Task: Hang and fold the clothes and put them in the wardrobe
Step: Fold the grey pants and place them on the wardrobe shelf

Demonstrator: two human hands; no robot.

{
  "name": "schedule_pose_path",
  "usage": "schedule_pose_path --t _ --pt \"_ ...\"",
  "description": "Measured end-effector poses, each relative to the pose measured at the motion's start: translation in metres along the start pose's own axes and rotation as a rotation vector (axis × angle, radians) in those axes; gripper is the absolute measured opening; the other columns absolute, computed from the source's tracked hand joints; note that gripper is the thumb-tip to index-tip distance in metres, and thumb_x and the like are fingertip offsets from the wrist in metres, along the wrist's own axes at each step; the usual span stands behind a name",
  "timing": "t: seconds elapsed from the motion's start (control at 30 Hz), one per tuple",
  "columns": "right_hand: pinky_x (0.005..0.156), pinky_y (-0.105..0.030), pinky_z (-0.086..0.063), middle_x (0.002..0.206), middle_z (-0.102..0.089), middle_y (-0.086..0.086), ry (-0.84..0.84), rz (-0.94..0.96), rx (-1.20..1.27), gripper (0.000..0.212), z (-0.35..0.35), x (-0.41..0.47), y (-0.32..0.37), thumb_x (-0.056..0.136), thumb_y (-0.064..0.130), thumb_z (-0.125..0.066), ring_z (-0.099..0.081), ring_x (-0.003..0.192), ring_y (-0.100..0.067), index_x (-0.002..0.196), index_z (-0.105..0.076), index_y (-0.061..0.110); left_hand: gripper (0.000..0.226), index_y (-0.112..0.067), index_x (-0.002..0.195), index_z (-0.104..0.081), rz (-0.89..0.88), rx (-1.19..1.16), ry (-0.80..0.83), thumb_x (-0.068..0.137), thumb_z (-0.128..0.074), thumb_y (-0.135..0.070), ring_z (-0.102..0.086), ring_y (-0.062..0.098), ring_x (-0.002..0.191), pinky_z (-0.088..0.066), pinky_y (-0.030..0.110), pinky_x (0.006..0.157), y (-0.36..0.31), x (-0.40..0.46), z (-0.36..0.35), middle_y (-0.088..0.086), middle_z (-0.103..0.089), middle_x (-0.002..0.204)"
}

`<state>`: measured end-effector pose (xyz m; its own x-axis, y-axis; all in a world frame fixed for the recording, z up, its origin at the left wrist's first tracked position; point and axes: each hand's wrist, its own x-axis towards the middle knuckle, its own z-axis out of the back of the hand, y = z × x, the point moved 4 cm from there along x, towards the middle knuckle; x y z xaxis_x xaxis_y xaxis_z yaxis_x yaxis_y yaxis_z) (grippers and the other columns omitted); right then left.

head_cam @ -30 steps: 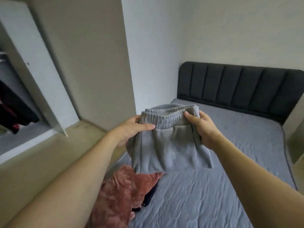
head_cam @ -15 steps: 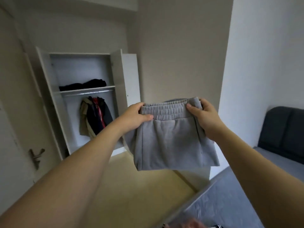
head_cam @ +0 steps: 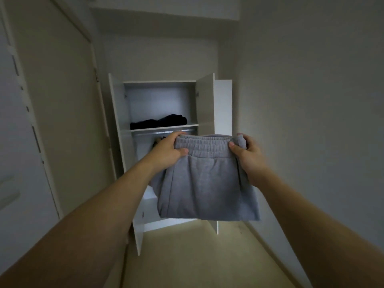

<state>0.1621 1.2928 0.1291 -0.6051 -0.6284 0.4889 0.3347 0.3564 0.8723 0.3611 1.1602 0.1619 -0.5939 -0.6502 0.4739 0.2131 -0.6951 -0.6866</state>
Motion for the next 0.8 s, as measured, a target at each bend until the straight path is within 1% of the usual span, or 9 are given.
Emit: schedule_pose_path --t 0.13,0.2,0.33,0.4,0.47,0.6,0.7,0.77,0.8 --pt "0.091 -0.032 -0.049 0.105 -0.064 0.002 0.059 0.051 -0.172 0.023 -0.081 0.088 -0.060 0.094 0.033 -0.059 -0.061 0.098 -0.017 0.112 -0.058 0.019 0.020 -0.026 0.101 -0.066 0.042 0.100 -0.012 0.086 -0.070 -0.013 -0.065 0.012 0.097 -0.046 0.019 0.082 0.092 0.082 0.030 -0.006 -0.069 0.101" --pt "0.088 -0.031 -0.050 0.105 -0.065 0.000 0.080 0.069 -0.204 0.025 -0.123 0.131 -0.089 0.094 0.035 -0.059 -0.061 0.095 -0.017 0.111 -0.061 0.017 0.020 -0.018 0.106 -0.069 0.060 0.120 -0.020 0.087 -0.069 -0.014 -0.065 0.016 0.101 -0.050 0.026 0.089 0.141 0.122 0.043 -0.002 -0.070 0.105" --pt "0.071 -0.014 -0.046 0.094 -0.065 0.007 0.119 0.040 -0.183 0.024 -0.200 0.224 -0.144 0.093 0.032 -0.061 -0.060 0.085 -0.005 0.110 -0.062 0.016 0.026 -0.011 0.114 -0.069 0.103 0.113 -0.031 0.088 -0.068 -0.012 -0.064 0.019 0.103 -0.050 0.034 0.097 0.229 0.210 0.069 0.004 -0.070 0.111" --pt "0.059 -0.004 -0.040 0.086 -0.061 0.013 0.106 0.024 -0.184 0.017 -0.231 0.270 -0.166 0.093 0.031 -0.062 -0.056 0.078 0.001 0.104 -0.061 0.017 0.021 -0.011 0.109 -0.070 0.107 0.108 -0.026 0.089 -0.068 -0.011 -0.064 0.017 0.099 -0.051 0.028 0.090 0.266 0.258 0.078 0.004 -0.070 0.110" --pt "0.055 -0.004 -0.040 0.086 -0.060 0.015 0.083 0.012 -0.172 0.017 -0.256 0.318 -0.188 0.093 0.032 -0.062 -0.055 0.077 0.003 0.105 -0.060 0.020 0.018 -0.018 0.106 -0.070 0.092 0.090 -0.035 0.089 -0.066 -0.011 -0.063 0.011 0.093 -0.049 0.019 0.078 0.298 0.309 0.081 -0.001 -0.070 0.106" --pt "0.068 -0.011 -0.043 0.097 -0.063 0.009 0.105 -0.009 -0.158 0.024 -0.295 0.411 -0.241 0.093 0.033 -0.060 -0.058 0.086 -0.002 0.114 -0.059 0.020 0.018 -0.024 0.089 -0.072 0.101 0.091 -0.051 0.087 -0.063 -0.008 -0.065 0.009 0.088 -0.048 0.018 0.074 0.366 0.408 0.071 -0.008 -0.071 0.093" --pt "0.078 -0.023 -0.045 0.101 -0.065 0.002 0.081 0.006 -0.155 0.026 -0.322 0.484 -0.285 0.093 0.030 -0.062 -0.060 0.091 -0.013 0.114 -0.060 0.015 0.025 -0.034 0.074 -0.065 0.108 0.098 -0.075 0.087 -0.061 -0.012 -0.058 -0.007 0.073 -0.042 0.012 0.060 0.414 0.481 0.061 -0.023 -0.064 0.079" --pt "0.076 -0.023 -0.045 0.099 -0.066 0.001 0.073 0.020 -0.145 0.021 -0.344 0.534 -0.318 0.092 0.029 -0.063 -0.061 0.088 -0.013 0.108 -0.062 0.014 0.019 -0.030 0.078 -0.064 0.127 0.107 -0.101 0.088 -0.059 -0.016 -0.060 0.001 0.075 -0.040 0.018 0.059 0.449 0.528 0.057 -0.015 -0.065 0.081" --pt "0.073 -0.022 -0.046 0.097 -0.066 0.001 0.081 0.024 -0.128 0.019 -0.356 0.560 -0.333 0.092 0.029 -0.063 -0.061 0.086 -0.011 0.105 -0.063 0.015 0.012 -0.021 0.081 -0.065 0.135 0.124 -0.121 0.089 -0.058 -0.017 -0.061 0.007 0.077 -0.041 0.020 0.060 0.465 0.553 0.059 -0.008 -0.067 0.083"
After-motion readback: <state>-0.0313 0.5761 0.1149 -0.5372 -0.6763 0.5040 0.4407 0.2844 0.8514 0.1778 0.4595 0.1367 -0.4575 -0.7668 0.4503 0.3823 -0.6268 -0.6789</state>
